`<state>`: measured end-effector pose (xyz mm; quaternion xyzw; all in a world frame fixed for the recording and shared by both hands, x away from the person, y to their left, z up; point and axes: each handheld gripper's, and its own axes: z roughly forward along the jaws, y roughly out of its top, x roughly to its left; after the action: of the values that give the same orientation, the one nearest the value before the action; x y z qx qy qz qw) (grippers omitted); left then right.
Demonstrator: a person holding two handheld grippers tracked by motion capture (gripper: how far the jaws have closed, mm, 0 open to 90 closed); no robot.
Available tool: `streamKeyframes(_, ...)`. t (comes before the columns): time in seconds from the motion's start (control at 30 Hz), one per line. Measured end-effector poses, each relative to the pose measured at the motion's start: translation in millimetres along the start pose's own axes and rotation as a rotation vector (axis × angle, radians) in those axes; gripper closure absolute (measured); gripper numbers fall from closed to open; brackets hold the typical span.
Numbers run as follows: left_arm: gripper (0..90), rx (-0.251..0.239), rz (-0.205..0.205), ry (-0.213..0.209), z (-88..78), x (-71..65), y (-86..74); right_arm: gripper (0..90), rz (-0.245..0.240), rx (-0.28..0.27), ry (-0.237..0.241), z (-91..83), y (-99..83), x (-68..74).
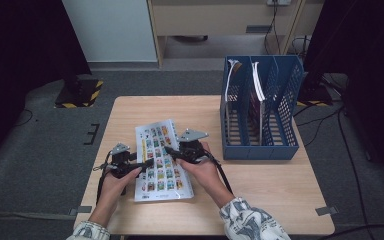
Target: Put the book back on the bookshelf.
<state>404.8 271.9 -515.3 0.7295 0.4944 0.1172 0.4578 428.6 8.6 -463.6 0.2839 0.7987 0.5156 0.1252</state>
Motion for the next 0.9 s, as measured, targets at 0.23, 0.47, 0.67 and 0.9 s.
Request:
streamKeyframes(0.23,18.2,-0.002,0.015,-0.028,9.1,11.1,13.4,68.0,0.018,-0.015,0.0,7.1,5.6,-8.8)
streamKeyframes(0.47,21.0,-0.061,-0.016,-0.025,11.8,26.8,27.4,71.2,0.029,-0.059,-0.033,15.0,19.6,-22.9)
streamKeyframes(0.67,22.7,-0.003,-0.024,-0.031,14.2,31.2,18.0,72.3,0.016,-0.04,-0.051,26.0,23.8,-28.0)
streamKeyframes(0.9,18.5,0.09,-0.001,-0.076,28.5,26.3,9.3,72.8,0.024,-0.058,-0.041,24.1,23.6,-26.6)
